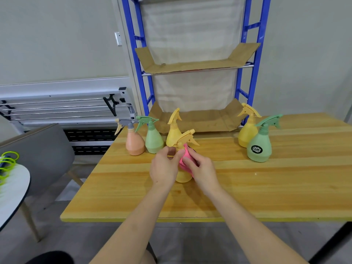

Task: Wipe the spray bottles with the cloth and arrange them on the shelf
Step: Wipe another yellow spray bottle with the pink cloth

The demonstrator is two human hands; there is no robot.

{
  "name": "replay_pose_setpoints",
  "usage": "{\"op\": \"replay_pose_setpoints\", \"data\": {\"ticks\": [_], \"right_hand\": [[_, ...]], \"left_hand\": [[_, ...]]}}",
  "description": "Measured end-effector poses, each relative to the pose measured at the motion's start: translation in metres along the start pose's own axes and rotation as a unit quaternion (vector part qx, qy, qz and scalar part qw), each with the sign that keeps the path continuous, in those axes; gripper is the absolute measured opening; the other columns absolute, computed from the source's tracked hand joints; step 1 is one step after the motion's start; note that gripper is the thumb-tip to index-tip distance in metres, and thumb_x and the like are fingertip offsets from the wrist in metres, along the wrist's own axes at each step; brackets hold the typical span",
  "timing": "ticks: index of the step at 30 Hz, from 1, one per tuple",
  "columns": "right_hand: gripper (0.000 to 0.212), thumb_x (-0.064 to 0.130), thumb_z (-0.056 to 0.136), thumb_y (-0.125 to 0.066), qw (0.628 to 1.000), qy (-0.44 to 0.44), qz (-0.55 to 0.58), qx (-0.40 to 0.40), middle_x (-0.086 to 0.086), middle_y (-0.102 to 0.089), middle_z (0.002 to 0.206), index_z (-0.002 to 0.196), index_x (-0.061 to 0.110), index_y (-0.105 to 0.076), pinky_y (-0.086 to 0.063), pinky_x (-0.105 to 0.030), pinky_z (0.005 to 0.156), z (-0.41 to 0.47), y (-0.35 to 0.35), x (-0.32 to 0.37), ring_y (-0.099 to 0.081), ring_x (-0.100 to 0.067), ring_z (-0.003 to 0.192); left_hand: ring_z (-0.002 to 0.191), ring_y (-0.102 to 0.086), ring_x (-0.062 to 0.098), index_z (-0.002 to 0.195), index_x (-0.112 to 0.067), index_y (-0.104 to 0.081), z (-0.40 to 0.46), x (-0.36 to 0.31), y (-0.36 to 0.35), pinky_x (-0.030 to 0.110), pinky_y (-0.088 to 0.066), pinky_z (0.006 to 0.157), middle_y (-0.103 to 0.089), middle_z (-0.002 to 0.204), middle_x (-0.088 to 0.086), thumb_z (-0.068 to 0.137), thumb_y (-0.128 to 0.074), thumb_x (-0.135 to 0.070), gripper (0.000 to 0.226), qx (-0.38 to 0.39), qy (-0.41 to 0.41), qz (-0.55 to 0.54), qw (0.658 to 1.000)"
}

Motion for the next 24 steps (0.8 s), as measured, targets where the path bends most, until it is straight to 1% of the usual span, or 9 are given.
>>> {"op": "replay_pose_setpoints", "data": {"ticks": [2, 3, 6, 8, 11, 14, 17, 19, 24], "right_hand": [[0.049, 0.027, 0.1, -0.068, 0.999, 0.014, -0.042, 0.007, 0.017, -0.068, 0.136, 0.147, 0.037, -0.058, -0.057, -0.031, 0.1, 0.002, 0.001, -0.004, -0.065, 0.001, 0.119], [0.051, 0.028, 0.099, -0.069, 0.997, 0.012, -0.068, 0.018, 0.02, -0.069, 0.131, 0.148, 0.037, -0.056, -0.055, -0.026, 0.094, 0.003, 0.002, -0.008, -0.066, 0.004, 0.112], [0.051, 0.028, 0.098, -0.071, 0.988, -0.028, -0.152, 0.031, 0.015, -0.067, 0.093, 0.148, 0.03, -0.058, -0.044, -0.02, 0.072, 0.001, 0.013, -0.025, -0.057, 0.001, 0.072], [0.05, 0.026, 0.098, -0.071, 0.978, -0.041, -0.2, 0.044, 0.008, -0.062, 0.083, 0.146, 0.021, -0.059, -0.039, -0.016, 0.068, -0.003, 0.02, -0.033, -0.053, -0.002, 0.069], [0.05, 0.025, 0.098, -0.073, 0.967, -0.046, -0.239, 0.068, -0.002, -0.071, 0.091, 0.146, 0.017, -0.06, -0.043, -0.021, 0.074, -0.006, 0.018, -0.033, -0.061, -0.015, 0.076], [0.053, 0.028, 0.096, -0.074, 0.97, -0.052, -0.233, 0.044, -0.004, -0.073, 0.092, 0.146, 0.018, -0.06, -0.046, -0.025, 0.077, -0.007, 0.017, -0.031, -0.062, -0.017, 0.078], [0.055, 0.027, 0.096, -0.075, 0.982, -0.023, -0.189, 0.002, -0.001, -0.075, 0.113, 0.147, 0.023, -0.058, -0.043, -0.014, 0.083, -0.01, 0.014, -0.017, -0.061, -0.004, 0.09], [0.055, 0.024, 0.096, -0.075, 0.988, 0.031, -0.153, -0.015, 0.005, -0.074, 0.118, 0.148, 0.027, -0.058, -0.044, -0.006, 0.081, -0.011, 0.008, -0.002, -0.062, 0.006, 0.088], [0.053, 0.034, 0.1, -0.068, 0.993, 0.039, -0.114, 0.0, 0.017, -0.07, 0.109, 0.15, 0.042, -0.051, -0.052, -0.012, 0.071, -0.004, 0.003, -0.005, -0.064, 0.008, 0.084]], "left_hand": [[0.091, -0.069, 0.013, 0.107, -0.029, -0.07, 0.002, 0.0, 0.0, 0.038, -0.056, 0.082, -0.072, 0.095, -0.015, 0.089, -0.068, -0.058, 0.034, 0.0, -0.004, -0.003, 1.0], [0.092, -0.069, 0.013, 0.109, -0.028, -0.071, 0.003, 0.001, 0.0, 0.037, -0.056, 0.082, -0.072, 0.094, -0.015, 0.089, -0.069, -0.058, 0.036, 0.0, -0.007, -0.006, 1.0], [0.094, -0.068, 0.012, 0.114, -0.026, -0.072, 0.004, 0.002, 0.0, 0.031, -0.052, 0.079, -0.073, 0.098, -0.012, 0.091, -0.067, -0.056, 0.038, 0.0, -0.024, -0.002, 1.0], [0.097, -0.067, 0.012, 0.116, -0.025, -0.072, 0.004, 0.001, 0.0, 0.03, -0.051, 0.08, -0.073, 0.104, -0.008, 0.094, -0.064, -0.055, 0.038, -0.001, -0.041, 0.003, 0.999], [0.1, -0.068, 0.013, 0.119, -0.024, -0.071, 0.004, 0.0, 0.002, 0.035, -0.055, 0.085, -0.073, 0.108, -0.006, 0.096, -0.061, -0.056, 0.04, 0.003, -0.05, 0.004, 0.999], [0.101, -0.068, 0.013, 0.121, -0.024, -0.07, 0.004, 0.0, 0.003, 0.034, -0.055, 0.085, -0.073, 0.11, -0.006, 0.097, -0.059, -0.055, 0.041, 0.008, -0.064, 0.019, 0.998], [0.102, -0.067, 0.013, 0.123, -0.022, -0.069, 0.004, -0.001, 0.001, 0.03, -0.051, 0.083, -0.073, 0.111, -0.005, 0.098, -0.059, -0.052, 0.041, 0.018, -0.08, 0.032, 0.996], [0.105, -0.066, 0.013, 0.126, -0.019, -0.068, 0.004, -0.001, -0.003, 0.027, -0.048, 0.085, -0.072, 0.115, -0.003, 0.1, -0.06, -0.047, 0.04, 0.032, -0.09, 0.024, 0.995], [0.102, -0.058, 0.005, 0.127, -0.017, -0.068, 0.006, 0.002, -0.005, 0.022, -0.041, 0.085, -0.071, 0.12, -0.003, 0.1, -0.061, -0.041, 0.037, 0.051, -0.103, -0.003, 0.993]]}}
Point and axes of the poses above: each hand's wrist, its own z-axis towards the middle knuckle, its own y-axis out of the back of the hand, x = y × z, the point moved 6 cm from there along z, towards the middle knuckle
